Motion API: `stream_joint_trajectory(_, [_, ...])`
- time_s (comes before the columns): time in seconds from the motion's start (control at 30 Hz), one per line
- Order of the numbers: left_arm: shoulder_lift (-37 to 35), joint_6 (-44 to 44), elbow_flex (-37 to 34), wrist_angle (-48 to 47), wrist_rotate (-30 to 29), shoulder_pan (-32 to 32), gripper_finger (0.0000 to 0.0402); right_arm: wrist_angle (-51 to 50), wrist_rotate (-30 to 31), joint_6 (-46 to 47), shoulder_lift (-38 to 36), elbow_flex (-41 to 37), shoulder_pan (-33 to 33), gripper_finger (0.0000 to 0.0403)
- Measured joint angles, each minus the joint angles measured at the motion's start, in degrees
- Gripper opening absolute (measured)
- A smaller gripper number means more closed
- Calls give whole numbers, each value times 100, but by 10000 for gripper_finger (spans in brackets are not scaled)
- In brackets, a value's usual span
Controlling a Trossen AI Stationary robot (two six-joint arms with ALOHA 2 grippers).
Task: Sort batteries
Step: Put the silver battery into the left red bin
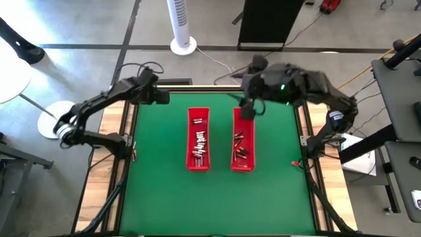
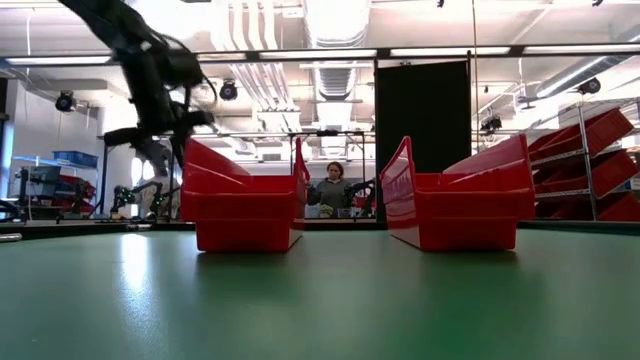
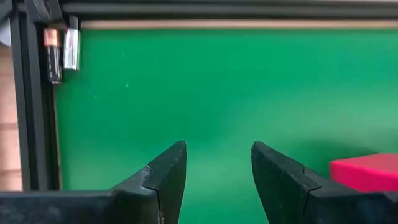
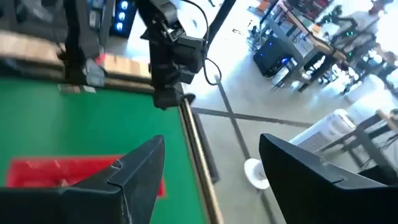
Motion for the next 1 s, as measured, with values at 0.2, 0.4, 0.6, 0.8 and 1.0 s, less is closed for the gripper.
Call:
stream_joint_trajectory(0.2, [1233, 249, 932, -824, 24, 259, 161, -430, -1326, -693, -382, -14, -846, 267])
stream_joint_trajectory(0.4, [2667, 468, 2145, -2455, 27, 714, 161, -262, -2265, -399, -1129, -671, -1666, 252])
stream_joint_trajectory(0.6, [3439, 711, 2798, -2635, -64, 828, 161, -245, -2316, -247, -1797, -1923, -1821, 235])
stream_joint_trajectory(0.8, [3892, 216, 3079, -3141, -719, 1165, 161, 96, -2292, 111, -2554, -3254, -1821, 231])
stream_joint_trajectory(1.0, [4166, -115, 3102, -2863, -1191, 1198, 161, 789, -2238, 410, -3183, -4129, -1820, 239])
